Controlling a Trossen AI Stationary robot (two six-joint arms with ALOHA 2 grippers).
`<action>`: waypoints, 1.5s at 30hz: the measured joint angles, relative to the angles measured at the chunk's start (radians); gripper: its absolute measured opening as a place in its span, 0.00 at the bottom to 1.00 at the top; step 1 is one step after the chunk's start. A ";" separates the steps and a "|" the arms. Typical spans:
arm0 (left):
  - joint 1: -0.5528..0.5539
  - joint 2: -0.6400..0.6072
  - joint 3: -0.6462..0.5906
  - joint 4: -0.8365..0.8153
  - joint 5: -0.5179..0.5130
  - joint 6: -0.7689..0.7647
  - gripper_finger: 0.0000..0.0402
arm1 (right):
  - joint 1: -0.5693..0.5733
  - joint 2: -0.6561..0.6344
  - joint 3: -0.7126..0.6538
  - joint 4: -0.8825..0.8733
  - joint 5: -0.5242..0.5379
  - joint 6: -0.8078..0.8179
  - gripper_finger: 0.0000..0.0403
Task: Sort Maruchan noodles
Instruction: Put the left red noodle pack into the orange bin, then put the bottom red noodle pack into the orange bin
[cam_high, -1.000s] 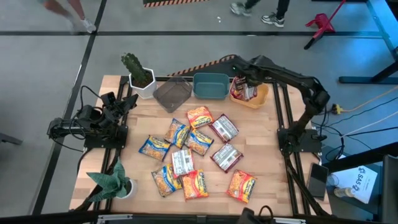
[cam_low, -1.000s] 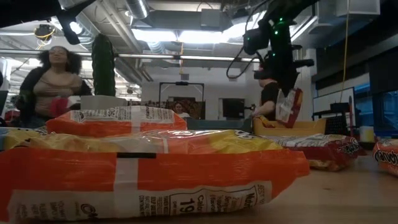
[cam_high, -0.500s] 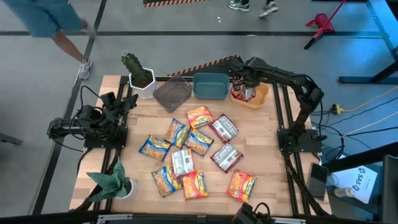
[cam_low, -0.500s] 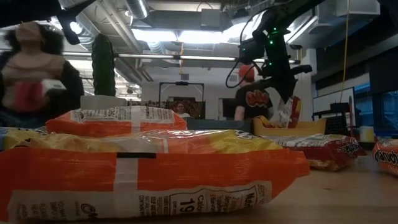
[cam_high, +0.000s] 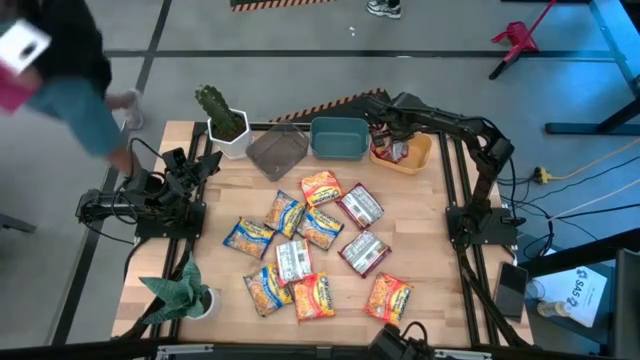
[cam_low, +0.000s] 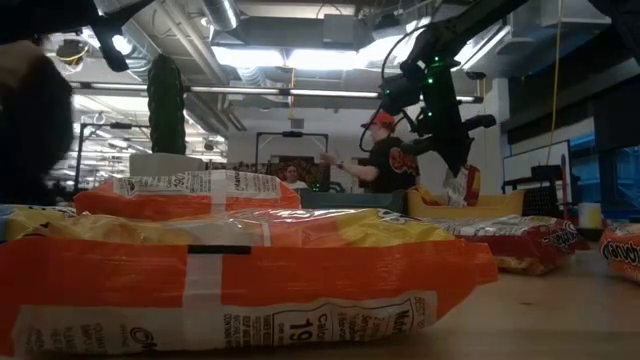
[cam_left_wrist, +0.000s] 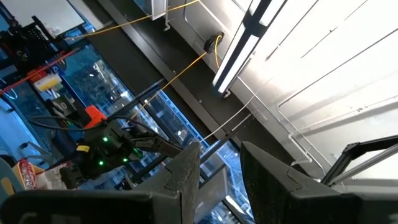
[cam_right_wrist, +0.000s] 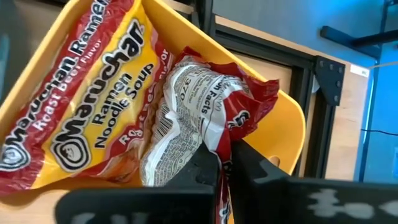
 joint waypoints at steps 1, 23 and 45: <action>0.000 0.000 0.000 0.000 0.000 0.000 0.27 | 0.000 0.000 0.000 0.005 -0.003 -0.001 0.01; 0.000 0.000 0.000 0.000 0.003 0.005 0.27 | 0.001 0.000 0.007 0.181 -0.051 -0.188 0.40; 0.000 0.000 0.000 0.000 0.028 0.005 0.27 | 0.364 -0.017 0.186 -0.149 -0.267 -0.900 0.54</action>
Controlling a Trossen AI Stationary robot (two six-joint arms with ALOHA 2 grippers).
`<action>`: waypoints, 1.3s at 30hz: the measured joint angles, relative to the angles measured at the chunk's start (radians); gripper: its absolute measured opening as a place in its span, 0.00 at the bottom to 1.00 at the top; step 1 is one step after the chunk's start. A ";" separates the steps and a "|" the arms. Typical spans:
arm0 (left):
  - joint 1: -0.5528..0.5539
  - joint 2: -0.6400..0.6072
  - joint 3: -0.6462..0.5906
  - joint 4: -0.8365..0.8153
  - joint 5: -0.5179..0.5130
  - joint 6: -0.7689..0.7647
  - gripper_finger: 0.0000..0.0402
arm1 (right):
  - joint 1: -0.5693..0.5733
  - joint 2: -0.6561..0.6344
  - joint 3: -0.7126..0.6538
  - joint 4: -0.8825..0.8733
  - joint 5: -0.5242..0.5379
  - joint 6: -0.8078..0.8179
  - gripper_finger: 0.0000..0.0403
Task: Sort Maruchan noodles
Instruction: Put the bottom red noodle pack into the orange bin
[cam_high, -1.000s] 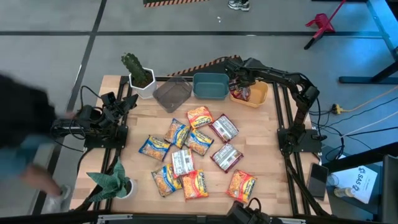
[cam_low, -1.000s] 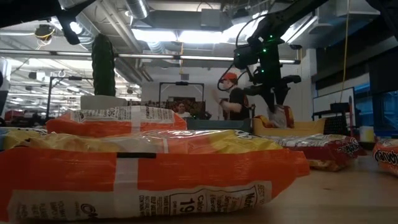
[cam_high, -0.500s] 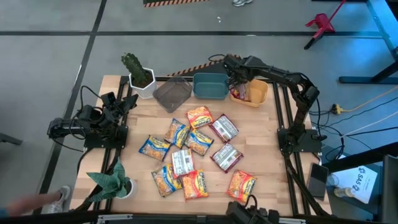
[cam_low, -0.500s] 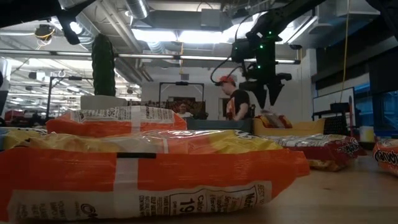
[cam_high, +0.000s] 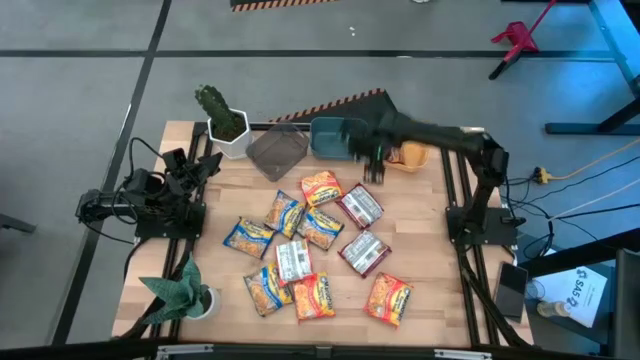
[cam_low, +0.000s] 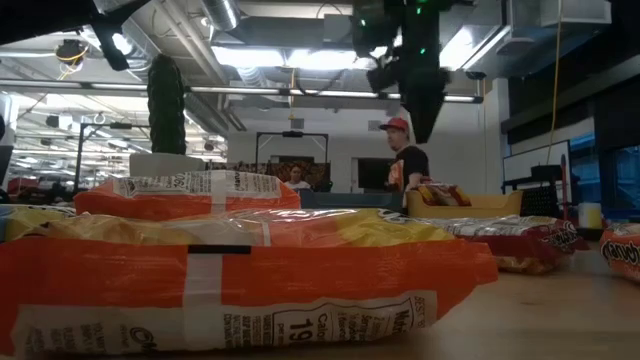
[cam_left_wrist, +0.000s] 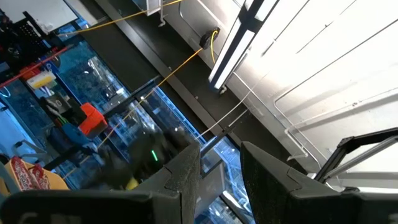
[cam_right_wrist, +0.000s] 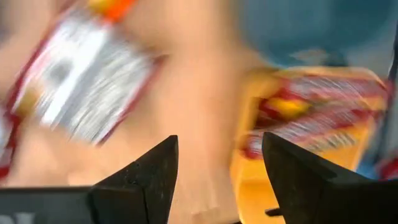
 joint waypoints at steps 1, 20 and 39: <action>0.000 0.000 0.000 0.000 0.000 0.000 0.27 | 0.051 0.000 -0.018 -0.007 0.001 -0.037 0.54; 0.000 0.000 0.000 -0.050 0.002 0.003 0.27 | 0.694 0.002 -0.342 0.446 -0.102 -0.199 0.54; 0.000 0.000 0.000 -0.054 -0.004 0.002 0.27 | 0.762 0.057 -0.486 0.618 -0.032 -0.173 0.54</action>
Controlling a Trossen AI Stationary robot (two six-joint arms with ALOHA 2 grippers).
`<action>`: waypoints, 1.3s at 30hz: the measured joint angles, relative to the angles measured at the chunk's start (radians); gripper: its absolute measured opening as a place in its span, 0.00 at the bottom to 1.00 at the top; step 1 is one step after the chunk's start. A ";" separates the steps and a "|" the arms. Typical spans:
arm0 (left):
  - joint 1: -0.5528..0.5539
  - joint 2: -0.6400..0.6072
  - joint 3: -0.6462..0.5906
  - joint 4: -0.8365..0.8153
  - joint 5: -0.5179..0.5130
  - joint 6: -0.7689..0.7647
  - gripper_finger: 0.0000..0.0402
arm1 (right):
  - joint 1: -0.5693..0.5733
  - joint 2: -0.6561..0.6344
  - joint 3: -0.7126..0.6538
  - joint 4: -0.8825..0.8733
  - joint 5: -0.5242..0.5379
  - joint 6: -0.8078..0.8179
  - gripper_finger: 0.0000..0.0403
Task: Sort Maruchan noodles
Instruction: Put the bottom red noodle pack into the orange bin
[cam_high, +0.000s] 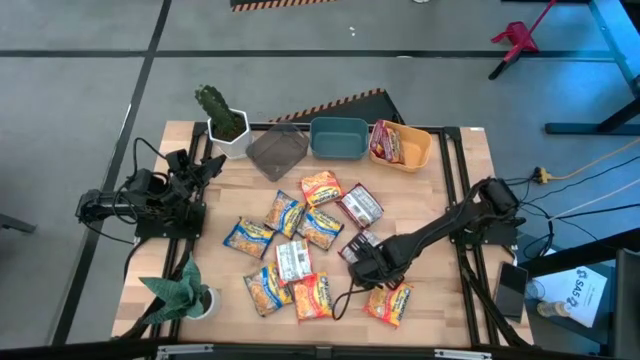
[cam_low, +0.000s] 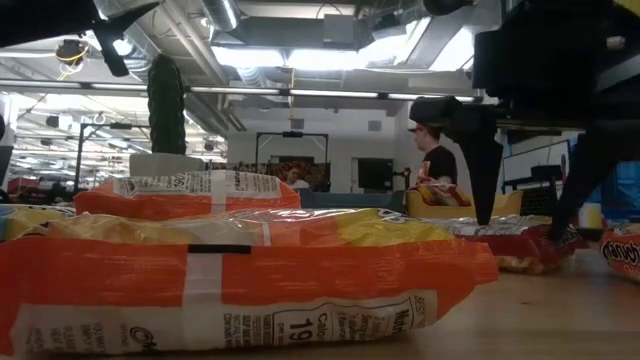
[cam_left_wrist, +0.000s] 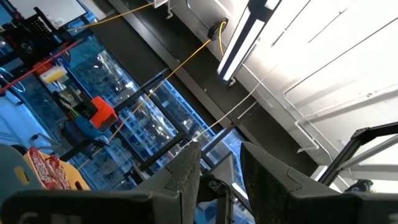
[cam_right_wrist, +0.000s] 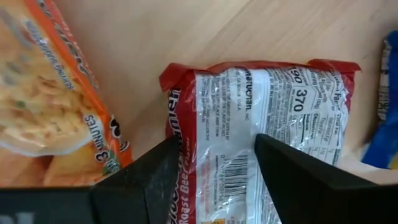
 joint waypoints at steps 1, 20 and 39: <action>0.000 0.000 0.000 0.000 -0.004 0.000 0.27 | 0.001 0.006 0.000 0.001 0.021 0.000 0.54; 0.000 0.000 0.000 0.000 -0.030 -0.003 0.27 | 0.001 0.020 0.063 -0.090 0.171 0.116 0.03; 0.000 0.000 0.000 0.002 -0.029 -0.007 0.27 | -0.114 -0.018 0.476 -0.471 -0.171 0.227 0.00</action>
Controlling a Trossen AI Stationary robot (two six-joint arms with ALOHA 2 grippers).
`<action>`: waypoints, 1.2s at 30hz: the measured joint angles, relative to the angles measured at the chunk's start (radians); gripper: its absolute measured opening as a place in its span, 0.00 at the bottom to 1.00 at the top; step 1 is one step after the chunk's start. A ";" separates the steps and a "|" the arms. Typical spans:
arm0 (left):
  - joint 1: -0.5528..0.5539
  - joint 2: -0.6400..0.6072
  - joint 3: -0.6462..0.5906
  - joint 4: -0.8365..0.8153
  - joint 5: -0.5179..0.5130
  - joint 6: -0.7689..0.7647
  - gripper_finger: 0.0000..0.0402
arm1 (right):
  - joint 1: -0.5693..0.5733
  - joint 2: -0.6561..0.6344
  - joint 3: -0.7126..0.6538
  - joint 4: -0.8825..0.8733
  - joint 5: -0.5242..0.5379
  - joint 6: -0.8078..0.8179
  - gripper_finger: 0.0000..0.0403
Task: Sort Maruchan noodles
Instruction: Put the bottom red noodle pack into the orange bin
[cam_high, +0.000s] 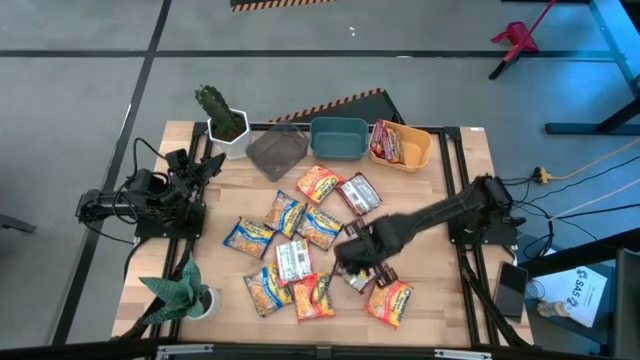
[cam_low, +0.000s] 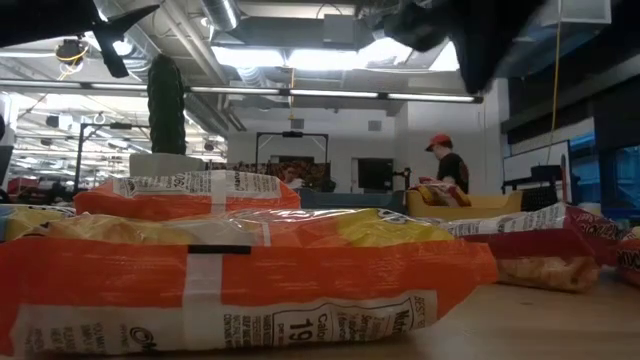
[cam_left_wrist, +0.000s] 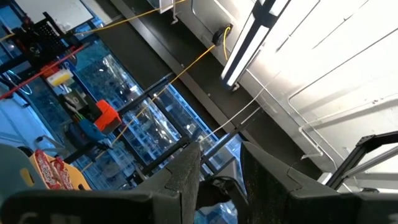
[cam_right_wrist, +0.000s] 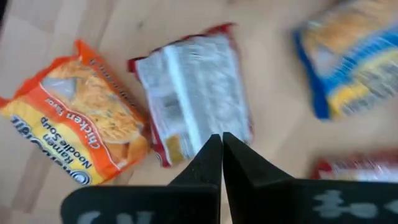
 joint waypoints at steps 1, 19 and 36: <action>0.000 0.000 0.000 0.000 0.000 0.000 0.27 | -0.023 -0.019 0.009 -0.028 0.001 0.017 0.00; 0.000 0.000 0.000 -0.002 0.034 0.004 0.27 | 0.058 -0.097 -0.193 0.297 -0.001 -0.023 0.51; -0.001 0.000 0.000 -0.054 0.035 0.001 0.27 | 0.221 0.081 -0.356 0.480 0.194 0.008 0.54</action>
